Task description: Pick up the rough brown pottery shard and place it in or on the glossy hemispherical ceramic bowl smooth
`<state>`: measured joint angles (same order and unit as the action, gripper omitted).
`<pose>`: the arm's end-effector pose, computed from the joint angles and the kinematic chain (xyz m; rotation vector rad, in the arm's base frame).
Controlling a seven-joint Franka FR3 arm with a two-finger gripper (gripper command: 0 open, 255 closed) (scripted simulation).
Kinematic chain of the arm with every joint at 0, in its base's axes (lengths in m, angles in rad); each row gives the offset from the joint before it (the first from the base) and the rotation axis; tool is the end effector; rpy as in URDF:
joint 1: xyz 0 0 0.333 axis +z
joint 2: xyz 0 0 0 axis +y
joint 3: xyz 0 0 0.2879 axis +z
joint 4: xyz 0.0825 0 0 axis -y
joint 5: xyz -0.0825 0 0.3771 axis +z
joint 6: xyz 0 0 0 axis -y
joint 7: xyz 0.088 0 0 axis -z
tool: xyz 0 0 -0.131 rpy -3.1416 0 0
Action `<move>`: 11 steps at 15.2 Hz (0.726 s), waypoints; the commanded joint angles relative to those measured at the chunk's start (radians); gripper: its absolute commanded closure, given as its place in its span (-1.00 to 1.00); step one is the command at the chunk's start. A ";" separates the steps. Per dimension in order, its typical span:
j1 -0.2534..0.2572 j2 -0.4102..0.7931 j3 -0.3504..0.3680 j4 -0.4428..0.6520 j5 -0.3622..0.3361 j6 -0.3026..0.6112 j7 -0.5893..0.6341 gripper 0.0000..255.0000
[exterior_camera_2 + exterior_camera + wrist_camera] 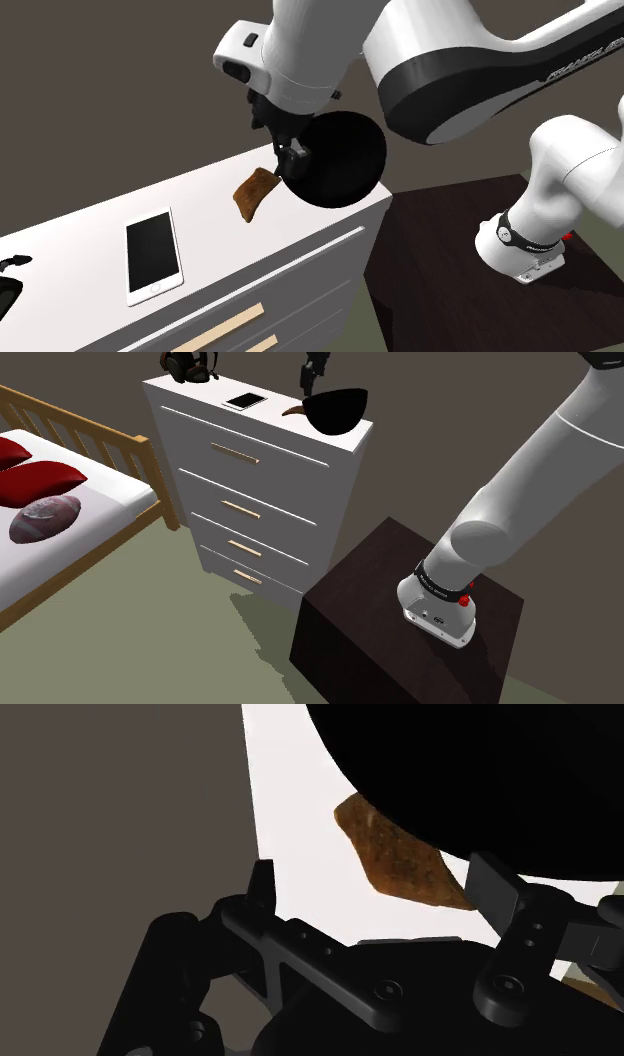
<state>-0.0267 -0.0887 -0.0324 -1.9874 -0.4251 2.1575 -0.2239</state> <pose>0.5581 -0.0583 0.4846 2.6743 0.4813 0.2748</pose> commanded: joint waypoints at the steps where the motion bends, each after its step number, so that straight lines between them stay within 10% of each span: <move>1: -0.002 0.067 0.000 0.050 -0.041 0.032 -0.017 -1.00; 11: -0.019 0.123 -0.017 0.028 -0.057 0.116 -0.007 -1.00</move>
<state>-0.0448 0.0327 -0.0488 -1.9597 -0.4815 2.2712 -0.2311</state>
